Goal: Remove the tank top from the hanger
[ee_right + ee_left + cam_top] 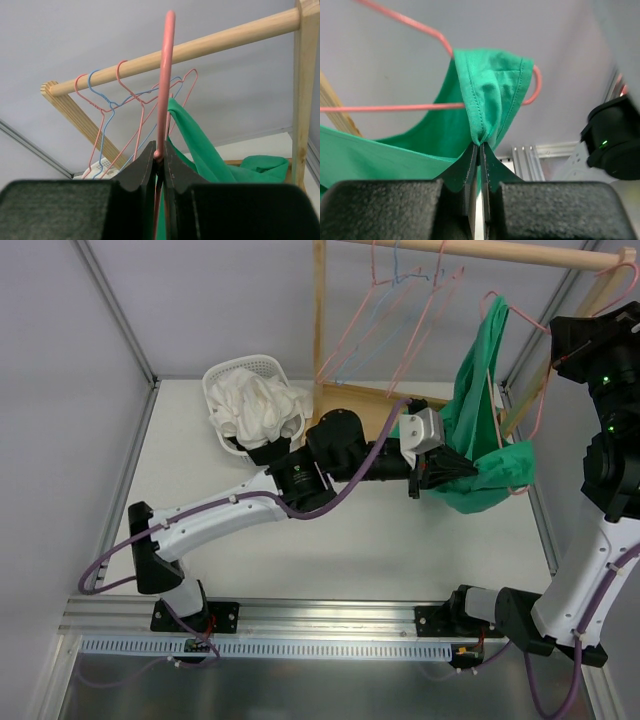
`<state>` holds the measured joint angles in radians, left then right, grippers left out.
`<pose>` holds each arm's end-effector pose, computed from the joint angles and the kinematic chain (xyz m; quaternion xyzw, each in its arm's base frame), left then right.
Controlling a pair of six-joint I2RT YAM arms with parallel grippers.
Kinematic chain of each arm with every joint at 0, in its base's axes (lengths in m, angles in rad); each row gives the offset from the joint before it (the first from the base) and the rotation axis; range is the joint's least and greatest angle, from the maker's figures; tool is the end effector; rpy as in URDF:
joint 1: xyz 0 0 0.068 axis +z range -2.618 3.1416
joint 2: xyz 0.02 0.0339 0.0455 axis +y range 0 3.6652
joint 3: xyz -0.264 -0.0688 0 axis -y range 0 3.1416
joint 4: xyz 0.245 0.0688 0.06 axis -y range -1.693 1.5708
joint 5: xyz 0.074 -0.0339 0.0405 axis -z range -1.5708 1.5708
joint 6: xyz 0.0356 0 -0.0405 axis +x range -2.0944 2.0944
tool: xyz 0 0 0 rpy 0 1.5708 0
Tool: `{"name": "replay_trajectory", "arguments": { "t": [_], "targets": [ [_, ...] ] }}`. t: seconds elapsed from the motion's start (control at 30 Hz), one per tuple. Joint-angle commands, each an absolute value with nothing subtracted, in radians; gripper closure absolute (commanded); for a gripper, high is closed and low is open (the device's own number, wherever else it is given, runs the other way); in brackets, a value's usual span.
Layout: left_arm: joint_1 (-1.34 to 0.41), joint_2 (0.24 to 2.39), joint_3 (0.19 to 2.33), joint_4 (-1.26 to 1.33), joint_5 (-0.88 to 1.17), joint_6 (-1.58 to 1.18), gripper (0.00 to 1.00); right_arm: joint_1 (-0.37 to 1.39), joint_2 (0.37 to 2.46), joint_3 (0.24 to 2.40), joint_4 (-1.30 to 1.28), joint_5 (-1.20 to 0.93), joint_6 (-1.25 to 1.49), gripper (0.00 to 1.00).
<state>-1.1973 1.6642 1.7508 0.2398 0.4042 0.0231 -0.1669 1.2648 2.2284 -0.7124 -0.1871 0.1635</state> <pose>0.1273 -0.3632 0.4915 0.4609 0.3745 -0.5384 0.5980 0.1357 -0.0162 0.6278 0.0276 0.6141 0.0559 0.7868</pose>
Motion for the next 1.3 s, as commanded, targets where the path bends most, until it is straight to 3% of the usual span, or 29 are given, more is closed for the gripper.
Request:
{"name": "replay_trajectory", "arguments": {
  "t": [0.0, 0.77, 1.27],
  "targets": [
    [-1.224, 1.585, 1.775, 0.285, 0.385, 0.031, 1.00, -0.169, 1.258, 2.232, -0.631, -0.169, 0.135, 1.00],
    [-1.319, 1.701, 2.002, 0.281, 0.529, -0.133, 1.00, -0.169, 1.227, 2.154, -0.603, -0.143, 0.110, 1.00],
    [-1.358, 1.661, 1.898, 0.296, 0.569, -0.186, 1.00, -0.169, 1.259, 2.235, -0.598, -0.147, 0.138, 1.00]
  ]
}}
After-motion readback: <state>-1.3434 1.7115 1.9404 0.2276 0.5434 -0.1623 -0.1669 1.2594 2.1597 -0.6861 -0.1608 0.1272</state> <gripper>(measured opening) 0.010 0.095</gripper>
